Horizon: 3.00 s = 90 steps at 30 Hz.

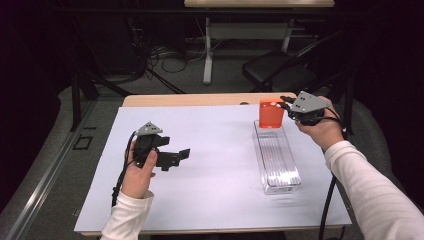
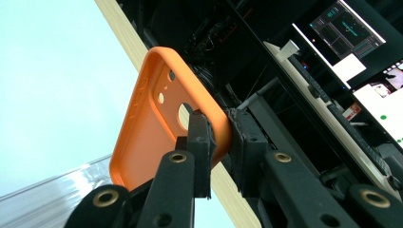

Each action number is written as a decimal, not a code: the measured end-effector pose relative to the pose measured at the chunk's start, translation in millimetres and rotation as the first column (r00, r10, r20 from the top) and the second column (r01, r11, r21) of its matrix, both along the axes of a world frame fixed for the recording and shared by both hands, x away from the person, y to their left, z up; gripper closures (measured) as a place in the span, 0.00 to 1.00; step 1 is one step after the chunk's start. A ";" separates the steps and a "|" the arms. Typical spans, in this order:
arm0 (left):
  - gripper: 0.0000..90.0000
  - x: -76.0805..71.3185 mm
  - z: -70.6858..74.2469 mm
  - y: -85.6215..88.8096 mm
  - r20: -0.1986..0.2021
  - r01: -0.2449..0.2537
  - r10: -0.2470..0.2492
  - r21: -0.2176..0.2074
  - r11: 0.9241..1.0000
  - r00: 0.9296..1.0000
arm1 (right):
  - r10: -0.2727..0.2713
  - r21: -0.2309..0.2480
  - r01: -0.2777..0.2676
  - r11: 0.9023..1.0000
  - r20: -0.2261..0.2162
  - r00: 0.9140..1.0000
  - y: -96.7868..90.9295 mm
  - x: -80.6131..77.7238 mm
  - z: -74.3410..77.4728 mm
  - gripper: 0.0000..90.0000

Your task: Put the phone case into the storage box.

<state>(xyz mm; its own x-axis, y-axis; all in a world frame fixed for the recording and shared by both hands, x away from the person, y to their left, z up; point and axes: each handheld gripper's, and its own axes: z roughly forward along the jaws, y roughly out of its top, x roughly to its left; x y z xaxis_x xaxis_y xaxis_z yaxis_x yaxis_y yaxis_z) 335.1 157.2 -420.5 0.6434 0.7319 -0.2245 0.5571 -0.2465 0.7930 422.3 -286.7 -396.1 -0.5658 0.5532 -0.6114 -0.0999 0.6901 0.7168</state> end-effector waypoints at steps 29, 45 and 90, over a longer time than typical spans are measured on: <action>0.13 0.3 -2.4 0.2 -0.008 0.000 0.000 -0.008 1.000 1.000 | -0.037 -0.016 0.037 0.999 0.001 0.999 6.2 20.7 -52.2 0.89; 0.13 1.2 -3.8 -1.0 -0.011 0.006 -0.006 -0.006 1.000 1.000 | -0.041 -0.013 0.041 0.999 0.005 0.999 5.8 23.3 -65.3 0.89; 0.13 3.1 -8.2 -5.1 -0.024 0.015 -0.015 0.001 1.000 1.000 | -0.135 -0.068 0.136 0.988 0.012 0.991 -5.2 47.0 -73.1 0.85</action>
<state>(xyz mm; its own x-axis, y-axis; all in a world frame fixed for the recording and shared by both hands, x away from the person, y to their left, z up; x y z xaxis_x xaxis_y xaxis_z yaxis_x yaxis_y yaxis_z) 338.2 152.1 -428.8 0.6484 0.7228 -0.2391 0.5726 -0.2561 0.7789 469.3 -291.8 -469.2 -0.4836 0.5809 -0.6547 -0.0075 0.7453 0.6667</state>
